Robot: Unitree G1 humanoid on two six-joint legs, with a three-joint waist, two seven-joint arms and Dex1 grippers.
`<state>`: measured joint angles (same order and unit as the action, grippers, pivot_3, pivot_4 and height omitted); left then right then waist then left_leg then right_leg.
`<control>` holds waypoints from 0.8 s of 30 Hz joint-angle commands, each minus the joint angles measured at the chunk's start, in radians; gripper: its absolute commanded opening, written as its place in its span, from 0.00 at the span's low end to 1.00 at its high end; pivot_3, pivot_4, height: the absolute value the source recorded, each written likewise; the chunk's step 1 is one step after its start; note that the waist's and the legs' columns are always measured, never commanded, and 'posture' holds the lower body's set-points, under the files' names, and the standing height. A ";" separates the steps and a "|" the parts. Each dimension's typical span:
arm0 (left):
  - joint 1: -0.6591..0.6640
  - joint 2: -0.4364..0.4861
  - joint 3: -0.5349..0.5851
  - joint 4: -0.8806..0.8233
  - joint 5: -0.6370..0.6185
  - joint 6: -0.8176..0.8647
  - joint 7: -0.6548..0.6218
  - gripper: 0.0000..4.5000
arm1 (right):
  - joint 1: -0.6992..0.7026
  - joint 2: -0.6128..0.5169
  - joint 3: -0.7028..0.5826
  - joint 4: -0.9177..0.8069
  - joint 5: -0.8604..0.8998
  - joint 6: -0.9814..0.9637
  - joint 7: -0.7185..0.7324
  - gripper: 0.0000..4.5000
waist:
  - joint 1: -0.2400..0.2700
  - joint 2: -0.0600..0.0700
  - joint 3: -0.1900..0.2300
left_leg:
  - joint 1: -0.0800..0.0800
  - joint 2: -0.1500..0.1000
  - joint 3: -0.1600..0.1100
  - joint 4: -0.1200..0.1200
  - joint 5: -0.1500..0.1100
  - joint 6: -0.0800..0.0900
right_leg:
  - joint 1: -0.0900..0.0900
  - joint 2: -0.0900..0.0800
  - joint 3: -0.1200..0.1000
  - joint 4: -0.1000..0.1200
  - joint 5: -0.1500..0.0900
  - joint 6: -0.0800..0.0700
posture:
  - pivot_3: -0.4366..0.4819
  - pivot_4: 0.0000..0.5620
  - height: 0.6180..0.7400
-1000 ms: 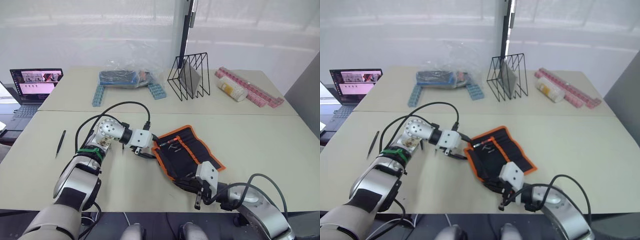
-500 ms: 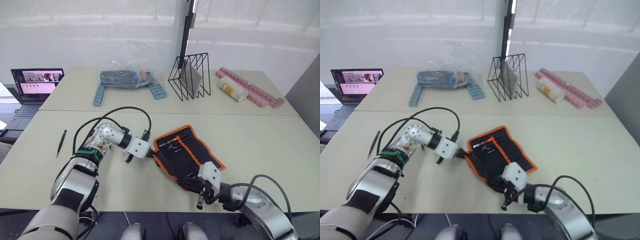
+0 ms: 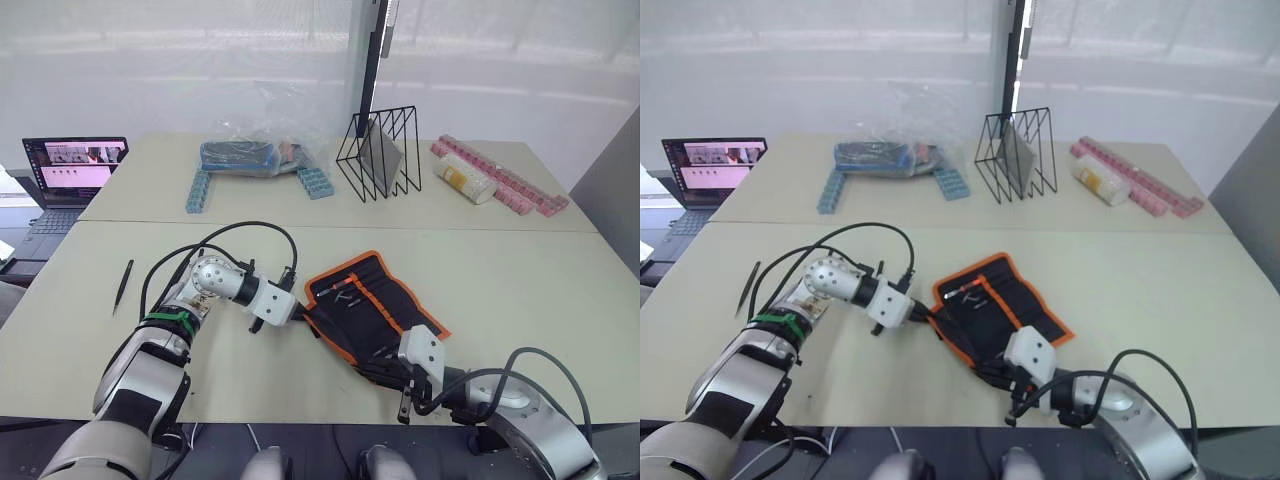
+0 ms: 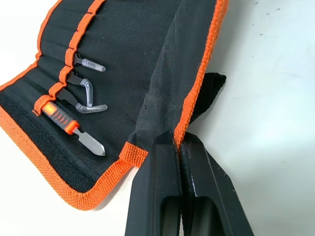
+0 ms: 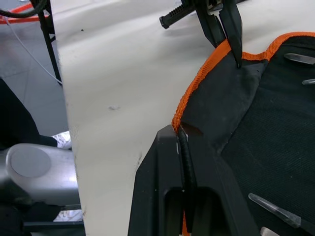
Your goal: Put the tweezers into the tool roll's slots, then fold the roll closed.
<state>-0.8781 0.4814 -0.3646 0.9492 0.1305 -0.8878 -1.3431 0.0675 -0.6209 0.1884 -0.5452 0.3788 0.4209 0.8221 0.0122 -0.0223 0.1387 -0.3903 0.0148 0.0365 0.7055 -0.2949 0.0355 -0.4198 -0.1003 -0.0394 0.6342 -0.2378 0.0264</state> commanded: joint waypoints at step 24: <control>0.016 0.028 -0.012 -0.032 0.015 0.026 0.037 0.00 | -0.211 0.211 -0.094 0.119 0.235 0.253 -0.208 0.29 | 0.003 0.000 0.000 | 0.000 0.000 -0.001 0.006 -0.001 0.001 | 0.000 0.000 0.000 0.008 0.000 0.000 | 0.48 0.27 0.86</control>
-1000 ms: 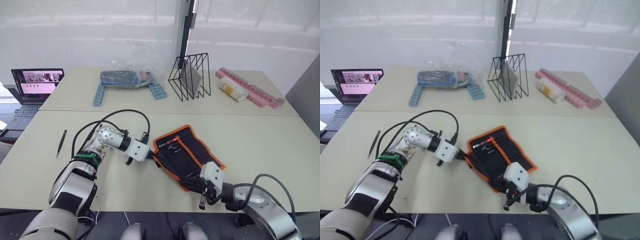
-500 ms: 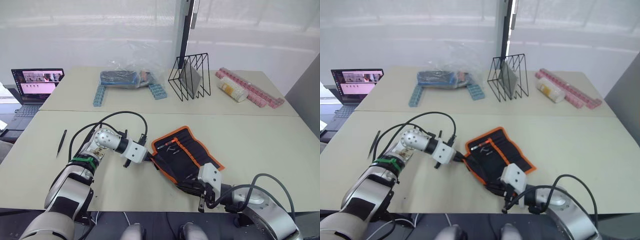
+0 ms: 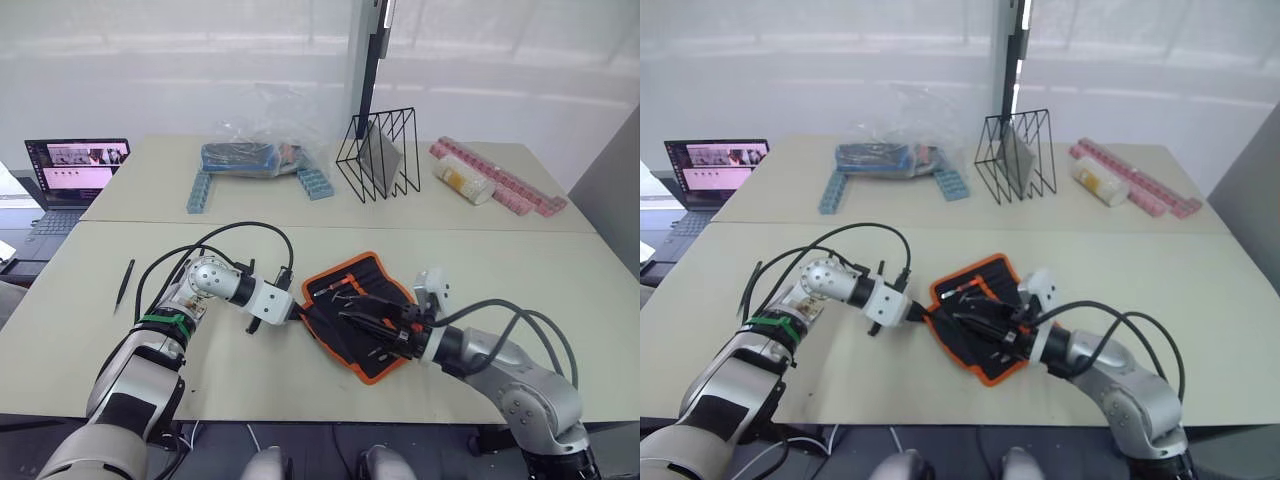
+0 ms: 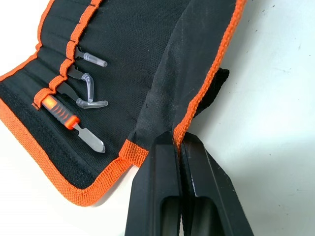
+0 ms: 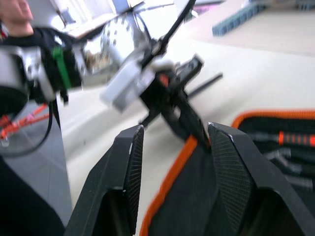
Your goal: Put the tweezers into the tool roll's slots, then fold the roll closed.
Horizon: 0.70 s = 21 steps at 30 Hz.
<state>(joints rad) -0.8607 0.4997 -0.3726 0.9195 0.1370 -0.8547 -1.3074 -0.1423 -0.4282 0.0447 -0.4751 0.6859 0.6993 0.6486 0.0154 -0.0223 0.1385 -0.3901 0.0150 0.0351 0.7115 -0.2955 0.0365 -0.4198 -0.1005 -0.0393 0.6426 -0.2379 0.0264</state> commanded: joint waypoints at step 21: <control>0.007 0.000 0.013 -0.026 -0.042 0.042 -0.032 0.13 | 0.049 0.023 0.219 0.239 -0.334 -0.171 0.020 0.00 | -0.004 -0.001 0.000 | 0.000 0.000 0.001 0.000 0.000 0.000 | 0.000 0.000 0.000 0.003 0.000 0.000 | 0.48 0.27 0.86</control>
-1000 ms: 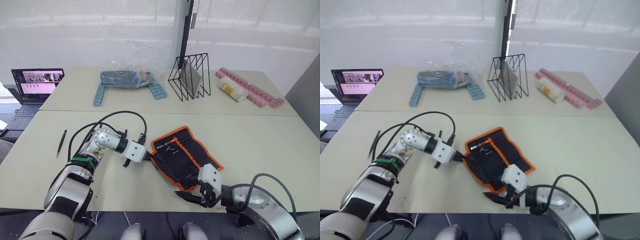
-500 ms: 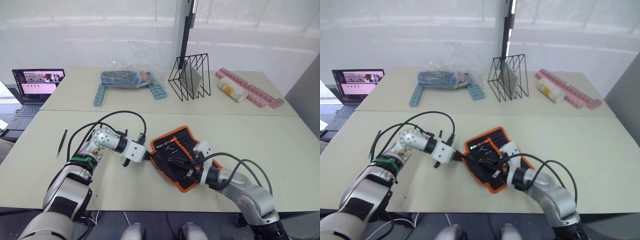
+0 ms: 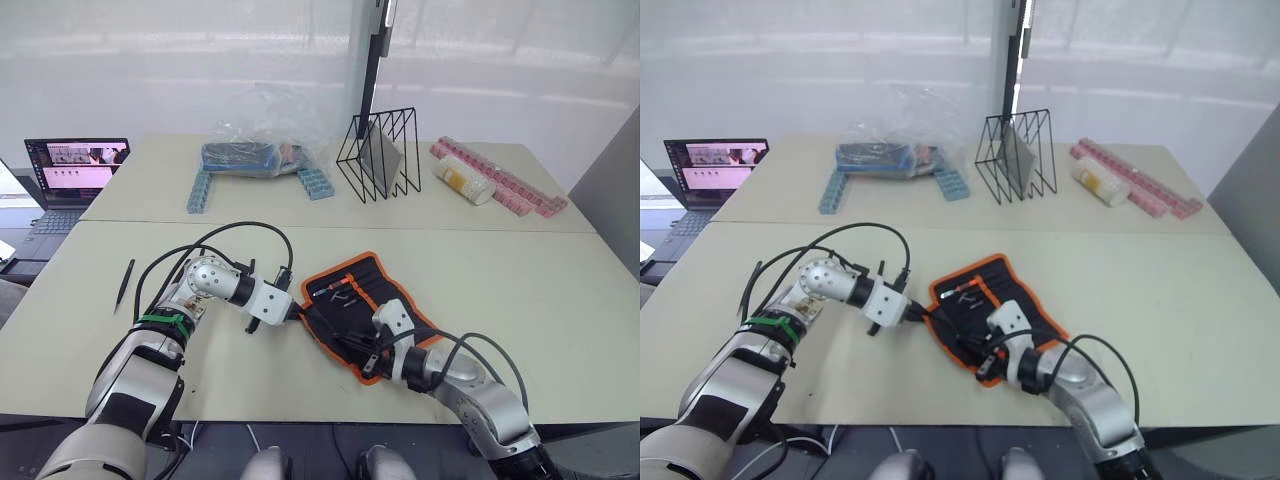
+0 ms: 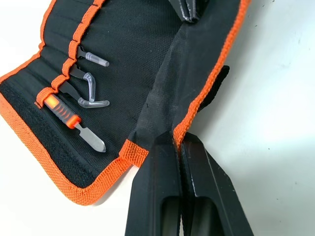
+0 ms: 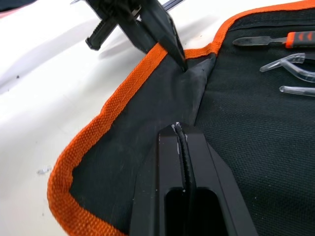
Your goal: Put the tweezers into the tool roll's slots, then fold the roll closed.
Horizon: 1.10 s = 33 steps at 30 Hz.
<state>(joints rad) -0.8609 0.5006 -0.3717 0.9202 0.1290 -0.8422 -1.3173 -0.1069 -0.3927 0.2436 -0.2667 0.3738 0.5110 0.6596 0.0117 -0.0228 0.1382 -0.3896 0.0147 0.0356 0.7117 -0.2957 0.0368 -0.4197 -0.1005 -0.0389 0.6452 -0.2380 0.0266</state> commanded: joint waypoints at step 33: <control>0.296 -0.110 0.167 -0.693 -0.397 1.185 0.196 0.01 | -0.006 -0.013 0.062 0.041 -0.060 0.093 0.035 0.00 | -0.002 -0.002 -0.002 | 0.002 0.001 -0.001 0.000 0.000 0.000 | 0.001 0.001 0.002 -0.001 0.000 0.000 | 0.48 0.27 0.86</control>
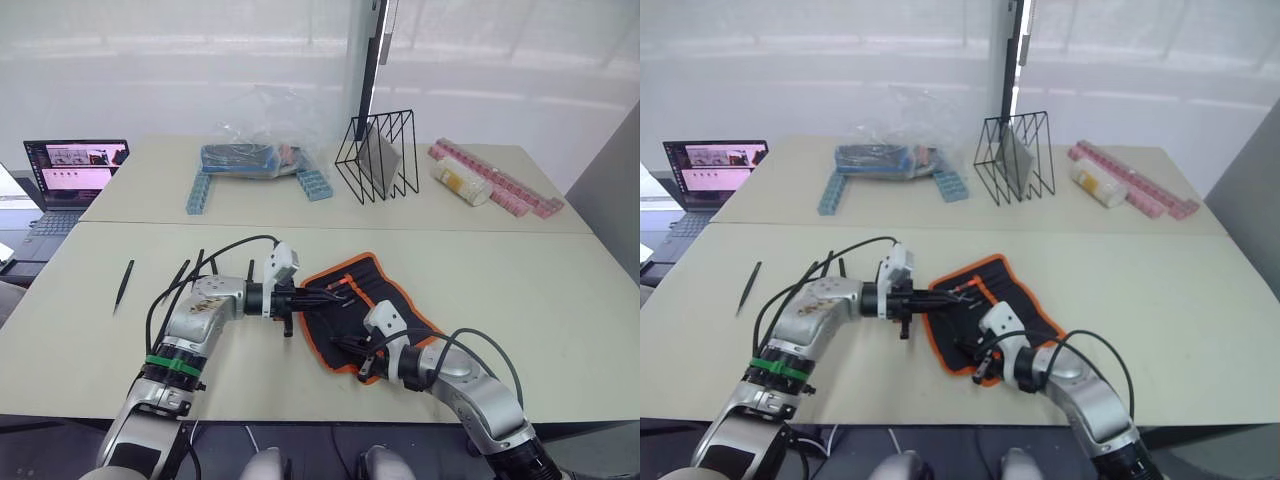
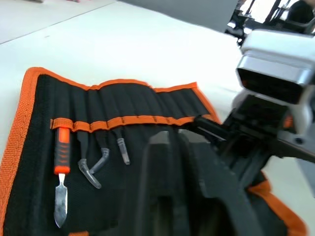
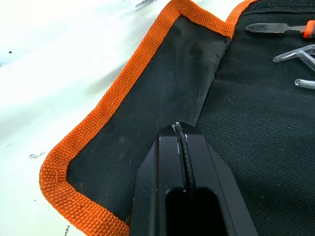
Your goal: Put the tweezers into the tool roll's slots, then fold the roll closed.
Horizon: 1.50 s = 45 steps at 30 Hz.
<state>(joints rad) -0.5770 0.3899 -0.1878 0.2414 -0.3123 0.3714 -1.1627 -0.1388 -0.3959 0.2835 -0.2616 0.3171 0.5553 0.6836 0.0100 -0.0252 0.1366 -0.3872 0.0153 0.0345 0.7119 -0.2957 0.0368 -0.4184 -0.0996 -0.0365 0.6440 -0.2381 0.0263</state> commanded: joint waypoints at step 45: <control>0.049 0.004 -0.100 0.180 0.208 -0.181 0.128 0.01 | -0.174 0.078 -0.017 0.279 -0.082 -0.109 0.037 0.00 | -0.003 0.001 -0.002 | 0.015 0.001 -0.003 -0.002 -0.001 0.001 | 0.016 0.000 0.000 -0.003 -0.001 -0.001 | 0.48 0.27 0.86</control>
<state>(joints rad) -0.5450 0.3785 -0.2727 0.3875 -0.1497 0.1751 -1.0478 -0.3043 -0.3222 0.2749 -0.0105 0.2563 0.4508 0.7458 0.0075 -0.0243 0.1346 -0.3721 0.0165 0.0318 0.7094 -0.2968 0.0380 -0.4023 -0.0994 -0.0367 0.6406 -0.2390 0.0256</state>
